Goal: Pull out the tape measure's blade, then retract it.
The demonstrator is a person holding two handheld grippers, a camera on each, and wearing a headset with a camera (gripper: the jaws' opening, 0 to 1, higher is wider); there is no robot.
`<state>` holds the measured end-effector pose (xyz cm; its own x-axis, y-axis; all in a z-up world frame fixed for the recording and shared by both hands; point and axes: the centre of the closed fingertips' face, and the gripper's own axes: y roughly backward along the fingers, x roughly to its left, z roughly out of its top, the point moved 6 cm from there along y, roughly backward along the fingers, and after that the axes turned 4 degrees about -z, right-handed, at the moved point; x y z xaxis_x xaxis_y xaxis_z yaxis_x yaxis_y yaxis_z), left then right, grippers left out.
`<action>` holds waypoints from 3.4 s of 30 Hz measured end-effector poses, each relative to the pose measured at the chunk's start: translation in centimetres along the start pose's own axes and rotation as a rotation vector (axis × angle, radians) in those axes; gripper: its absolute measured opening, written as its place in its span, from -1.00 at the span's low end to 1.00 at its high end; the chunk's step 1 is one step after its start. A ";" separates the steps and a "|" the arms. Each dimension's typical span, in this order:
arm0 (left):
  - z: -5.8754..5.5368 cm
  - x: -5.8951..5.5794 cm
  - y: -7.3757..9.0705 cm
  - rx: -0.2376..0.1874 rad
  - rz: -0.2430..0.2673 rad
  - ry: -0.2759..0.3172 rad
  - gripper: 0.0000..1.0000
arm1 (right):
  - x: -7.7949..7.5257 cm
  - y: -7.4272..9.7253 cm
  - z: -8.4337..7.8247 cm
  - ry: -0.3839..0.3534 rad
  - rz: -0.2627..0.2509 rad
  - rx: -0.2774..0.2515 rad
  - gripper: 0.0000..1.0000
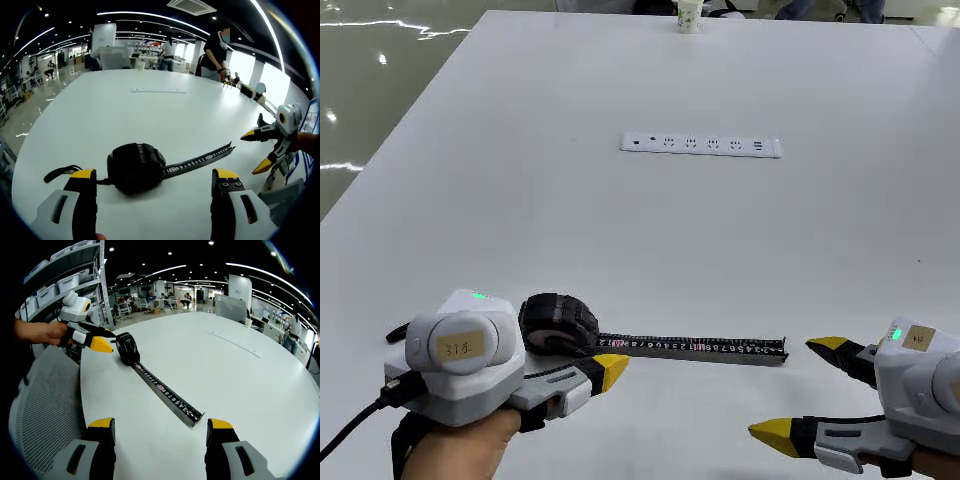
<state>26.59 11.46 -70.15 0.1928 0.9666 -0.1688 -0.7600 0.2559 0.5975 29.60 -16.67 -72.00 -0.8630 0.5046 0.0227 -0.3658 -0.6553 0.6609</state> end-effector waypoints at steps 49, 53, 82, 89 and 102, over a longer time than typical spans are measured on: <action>0.2 2.1 -3.4 0.036 0.132 0.079 0.28 | -5.5 -4.4 -0.5 0.356 0.219 0.112 -0.64; 0.2 2.2 -3.5 0.036 0.133 0.082 0.26 | -5.7 -4.5 -0.5 0.369 0.225 0.113 -0.71; -0.5 2.6 -4.7 0.065 0.183 0.130 0.26 | -5.7 -4.6 -0.7 0.368 0.251 0.121 -0.78; -0.5 2.6 -4.9 0.065 0.194 0.139 0.28 | -5.7 -4.6 -0.7 0.374 0.252 0.123 -0.80; -0.6 2.6 -4.9 0.083 0.198 0.121 0.23 | -5.9 -4.6 -0.8 0.373 0.253 0.125 -0.82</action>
<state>30.46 12.75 -73.95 -0.0347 0.9907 -0.1319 -0.7211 0.0666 0.6897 36.09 -17.07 -75.77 -0.9944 0.0864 -0.0614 -0.1029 -0.6477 0.7550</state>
